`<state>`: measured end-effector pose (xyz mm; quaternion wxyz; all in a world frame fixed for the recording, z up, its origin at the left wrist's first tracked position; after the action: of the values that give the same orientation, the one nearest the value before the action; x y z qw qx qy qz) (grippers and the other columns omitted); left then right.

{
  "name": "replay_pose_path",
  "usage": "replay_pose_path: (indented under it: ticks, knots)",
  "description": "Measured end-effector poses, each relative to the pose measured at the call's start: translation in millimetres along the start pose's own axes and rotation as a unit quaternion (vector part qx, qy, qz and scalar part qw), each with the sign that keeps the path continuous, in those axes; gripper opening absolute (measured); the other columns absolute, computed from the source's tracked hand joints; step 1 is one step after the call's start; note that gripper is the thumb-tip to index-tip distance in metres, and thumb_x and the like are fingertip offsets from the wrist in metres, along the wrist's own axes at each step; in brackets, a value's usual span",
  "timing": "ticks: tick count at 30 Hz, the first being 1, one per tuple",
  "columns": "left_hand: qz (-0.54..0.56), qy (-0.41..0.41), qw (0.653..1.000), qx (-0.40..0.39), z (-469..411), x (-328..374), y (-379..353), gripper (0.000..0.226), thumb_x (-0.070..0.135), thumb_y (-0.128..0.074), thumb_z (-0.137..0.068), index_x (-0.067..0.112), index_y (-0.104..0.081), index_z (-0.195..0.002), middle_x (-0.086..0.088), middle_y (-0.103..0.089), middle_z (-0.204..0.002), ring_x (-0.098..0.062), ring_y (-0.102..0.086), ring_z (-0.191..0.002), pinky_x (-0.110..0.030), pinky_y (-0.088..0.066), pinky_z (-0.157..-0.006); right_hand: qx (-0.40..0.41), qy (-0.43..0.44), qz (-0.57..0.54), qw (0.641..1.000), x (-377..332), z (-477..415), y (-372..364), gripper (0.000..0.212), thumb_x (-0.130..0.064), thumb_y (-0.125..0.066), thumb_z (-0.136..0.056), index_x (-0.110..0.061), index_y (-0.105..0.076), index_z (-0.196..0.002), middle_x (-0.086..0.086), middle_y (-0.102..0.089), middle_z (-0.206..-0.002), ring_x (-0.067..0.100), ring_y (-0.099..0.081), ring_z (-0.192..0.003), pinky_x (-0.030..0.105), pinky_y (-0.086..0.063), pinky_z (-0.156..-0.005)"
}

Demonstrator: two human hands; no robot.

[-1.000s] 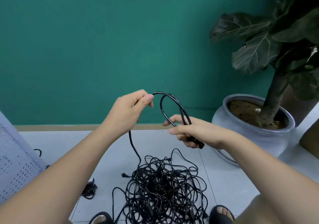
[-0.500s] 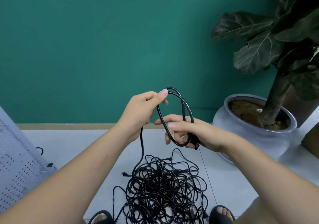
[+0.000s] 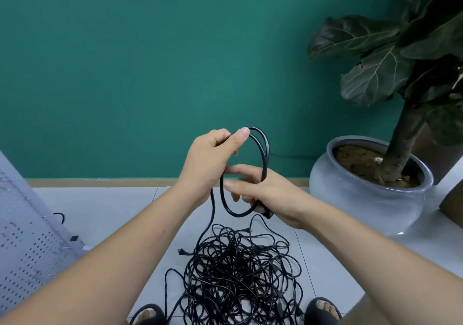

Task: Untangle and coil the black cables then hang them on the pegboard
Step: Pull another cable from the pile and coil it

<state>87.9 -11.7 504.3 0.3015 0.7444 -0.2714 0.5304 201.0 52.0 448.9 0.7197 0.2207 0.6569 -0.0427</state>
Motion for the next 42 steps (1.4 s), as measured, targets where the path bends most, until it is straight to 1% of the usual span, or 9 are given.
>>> replay_pose_path:
  ticks: [3, 6, 12, 16, 21, 29, 32, 35, 42]
  knots:
    - [0.058, 0.017, 0.998, -0.003, -1, -5, -3, 0.060, 0.051, -0.072, -0.098, 0.011, -0.037, -0.070, -0.003, -0.037, -0.076, -0.019, -0.038, -0.078, -0.036, -0.030, -0.068, 0.033, -0.020, -0.086, 0.996, 2, -4, -4, 0.043, -0.059, -0.070, -0.094, -0.023, -0.075, -0.118, -0.001, -0.065, -0.093, 0.012, -0.045, -0.074, 0.027, -0.032, -0.063]
    - [0.064, 0.026, 0.998, 0.003, -3, -8, -3, 0.055, 0.046, -0.070, -0.100, 0.020, -0.036, -0.066, -0.006, -0.040, -0.081, -0.020, -0.048, -0.089, -0.032, -0.037, -0.073, 0.015, -0.030, -0.128, 0.991, 3, -7, -11, 0.028, -0.035, -0.071, -0.099, -0.016, -0.073, -0.120, -0.003, -0.077, -0.094, 0.012, -0.050, -0.077, 0.029, -0.035, -0.072]
    - [0.042, 0.046, 0.998, -0.020, -8, -15, -2, 0.041, 0.060, -0.063, -0.095, 0.021, -0.073, -0.085, 0.014, -0.073, -0.096, -0.020, -0.066, -0.114, -0.039, -0.052, -0.098, 0.061, -0.034, -0.045, 0.997, 5, -12, -12, 0.014, -0.031, -0.081, -0.086, -0.025, -0.071, -0.093, -0.008, -0.051, -0.073, 0.011, -0.039, -0.067, 0.026, -0.030, -0.058]
    - [0.054, 0.071, 0.996, -0.022, -5, -15, 0, 0.037, 0.055, -0.062, -0.101, 0.023, -0.068, -0.085, 0.013, -0.070, -0.100, -0.019, -0.061, -0.102, -0.029, -0.051, -0.076, 0.054, 0.003, -0.071, 0.996, 1, -13, -22, 0.035, -0.034, -0.086, -0.085, -0.020, -0.071, -0.114, -0.011, -0.064, -0.082, 0.016, -0.044, -0.070, 0.025, -0.029, -0.060]
    - [0.046, 0.048, 0.997, -0.029, -8, -13, 2, 0.037, 0.056, -0.060, -0.098, 0.027, -0.071, -0.078, 0.014, -0.074, -0.092, -0.025, -0.070, -0.114, -0.049, -0.053, -0.106, 0.069, 0.023, -0.037, 0.997, -3, -14, -18, 0.019, -0.020, -0.081, -0.096, -0.008, -0.073, -0.107, -0.010, -0.064, -0.071, -0.002, -0.052, -0.053, 0.008, -0.034, -0.054]
    - [0.025, 0.005, 1.000, -0.004, -9, -3, 20, 0.051, 0.055, -0.059, -0.105, 0.008, -0.065, -0.087, 0.010, -0.074, -0.090, -0.011, -0.069, -0.097, -0.034, -0.055, -0.091, 0.079, 0.018, 0.065, 0.995, -7, -16, -29, 0.036, -0.018, -0.059, -0.104, -0.032, -0.069, -0.072, -0.003, -0.045, -0.070, 0.012, -0.038, -0.065, 0.028, -0.027, -0.062]
    - [0.111, 0.031, 0.993, 0.008, -6, -7, 16, 0.041, 0.052, -0.063, -0.105, 0.016, -0.064, -0.083, 0.007, -0.070, -0.088, -0.010, -0.070, -0.095, -0.037, -0.055, -0.088, 0.049, 0.036, 0.035, 0.998, -10, -16, -35, 0.029, -0.037, -0.060, -0.105, -0.015, -0.068, -0.088, -0.003, -0.054, -0.083, 0.009, -0.048, -0.081, 0.032, -0.034, -0.077]
    - [0.043, 0.004, 0.998, 0.048, -4, -4, 20, 0.047, 0.060, -0.057, -0.105, 0.018, -0.065, -0.086, 0.010, -0.073, -0.090, -0.015, -0.069, -0.093, -0.045, -0.058, -0.098, -0.002, 0.043, -0.068, 0.997, -5, -17, -45, 0.051, -0.043, -0.057, -0.106, 0.008, -0.062, -0.108, 0.010, -0.072, -0.098, 0.025, -0.062, -0.097, 0.044, -0.041, -0.091]
    - [0.030, 0.022, 0.999, 0.009, -4, -1, 16, 0.043, 0.054, -0.051, -0.109, 0.017, -0.061, -0.091, 0.008, -0.071, -0.093, -0.006, -0.070, -0.095, -0.039, -0.057, -0.095, -0.030, 0.026, -0.105, 0.994, -3, -15, -51, 0.018, -0.024, -0.057, -0.113, -0.010, -0.057, -0.102, 0.004, -0.055, -0.075, 0.020, -0.052, -0.067, 0.027, -0.043, -0.066]
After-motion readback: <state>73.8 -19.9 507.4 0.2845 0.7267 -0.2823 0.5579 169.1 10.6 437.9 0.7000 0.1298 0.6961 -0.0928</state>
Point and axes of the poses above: each hand's wrist, its own z-axis away from the middle knuckle, its own y-axis out of the back of the hand, x = y × z, the point moved 8 cm from there along -z, towards the middle knuckle
